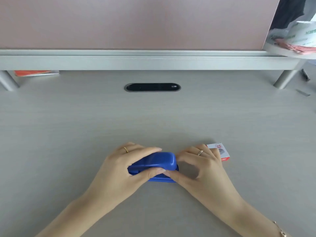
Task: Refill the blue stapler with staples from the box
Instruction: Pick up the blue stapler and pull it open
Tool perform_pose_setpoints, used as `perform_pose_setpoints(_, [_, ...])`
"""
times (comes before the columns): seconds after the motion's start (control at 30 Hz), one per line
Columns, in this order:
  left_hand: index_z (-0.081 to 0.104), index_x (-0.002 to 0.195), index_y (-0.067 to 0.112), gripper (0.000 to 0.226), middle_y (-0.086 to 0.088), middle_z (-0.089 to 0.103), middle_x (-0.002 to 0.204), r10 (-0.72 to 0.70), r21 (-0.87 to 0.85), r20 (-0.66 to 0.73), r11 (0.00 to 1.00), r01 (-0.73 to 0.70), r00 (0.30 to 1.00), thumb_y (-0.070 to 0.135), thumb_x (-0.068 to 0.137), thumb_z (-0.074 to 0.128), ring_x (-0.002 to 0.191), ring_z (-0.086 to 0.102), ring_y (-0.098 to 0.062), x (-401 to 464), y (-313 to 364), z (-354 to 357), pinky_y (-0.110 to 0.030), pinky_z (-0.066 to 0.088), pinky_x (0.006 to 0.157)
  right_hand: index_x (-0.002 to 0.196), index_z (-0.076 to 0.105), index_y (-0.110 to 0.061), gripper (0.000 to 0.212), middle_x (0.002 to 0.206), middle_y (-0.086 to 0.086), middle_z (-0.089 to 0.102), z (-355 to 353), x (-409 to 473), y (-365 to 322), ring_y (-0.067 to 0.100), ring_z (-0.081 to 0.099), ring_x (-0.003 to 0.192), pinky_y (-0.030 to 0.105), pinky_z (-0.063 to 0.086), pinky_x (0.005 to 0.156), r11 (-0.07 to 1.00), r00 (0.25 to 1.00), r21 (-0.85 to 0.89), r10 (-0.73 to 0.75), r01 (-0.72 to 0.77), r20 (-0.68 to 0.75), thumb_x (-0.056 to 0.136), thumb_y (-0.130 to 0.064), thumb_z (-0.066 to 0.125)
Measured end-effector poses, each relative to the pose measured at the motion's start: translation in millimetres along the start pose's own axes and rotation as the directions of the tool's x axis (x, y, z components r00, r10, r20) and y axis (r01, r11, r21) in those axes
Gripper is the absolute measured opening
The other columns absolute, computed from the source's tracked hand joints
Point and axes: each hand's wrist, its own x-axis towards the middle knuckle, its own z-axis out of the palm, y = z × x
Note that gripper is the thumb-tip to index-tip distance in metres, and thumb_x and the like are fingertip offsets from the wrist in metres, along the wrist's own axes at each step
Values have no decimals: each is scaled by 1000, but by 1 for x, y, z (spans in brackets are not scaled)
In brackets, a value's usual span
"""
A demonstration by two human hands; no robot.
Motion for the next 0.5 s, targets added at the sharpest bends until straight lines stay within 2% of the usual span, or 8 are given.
perform_pose_setpoints(0.13, [67,99,39,30,27,66,98,-27,-63,-11,998,26,1000,49,70,66,94,59,-1,-10,11,-5,-9,42,76,77,67,-36,30,77,-19,65,-2,-8,-5,3,44,86,19,24,87,1000,1000,22,-1,1,24,72,-61,53])
perform_pose_setpoints(0.23, [71,93,42,27,22,69,92,-141,-230,-56,965,125,988,27,72,80,93,62,-3,-12,14,-5,-7,43,73,79,67,-36,30,77,-22,65,-3,-5,-2,0,43,88,17,21,86,999,1000,35,-10,9,24,71,-62,53])
perform_pose_setpoints(0.3, [70,91,43,28,20,69,90,-166,-280,-71,950,140,983,22,74,79,89,63,-4,-12,14,-5,-8,44,71,80,68,-35,33,78,-24,64,-2,-5,0,-1,41,89,18,22,85,999,1000,33,-26,26,14,71,-62,53])
perform_pose_setpoints(0.4, [69,91,41,22,18,71,90,-216,-400,-108,903,156,971,31,72,72,82,64,-4,-13,13,-7,-15,50,70,79,67,-34,32,77,-26,62,-1,-1,4,-2,40,86,19,22,83,998,999,14,-54,54,-1,72,-62,53])
perform_pose_setpoints(0.5, [68,89,39,23,24,70,82,-227,-476,-186,872,115,956,19,80,69,72,62,3,-10,11,-6,-5,43,64,76,67,-33,31,78,-24,64,0,8,7,-2,41,85,16,20,84,997,997,6,-72,72,4,72,-61,53])
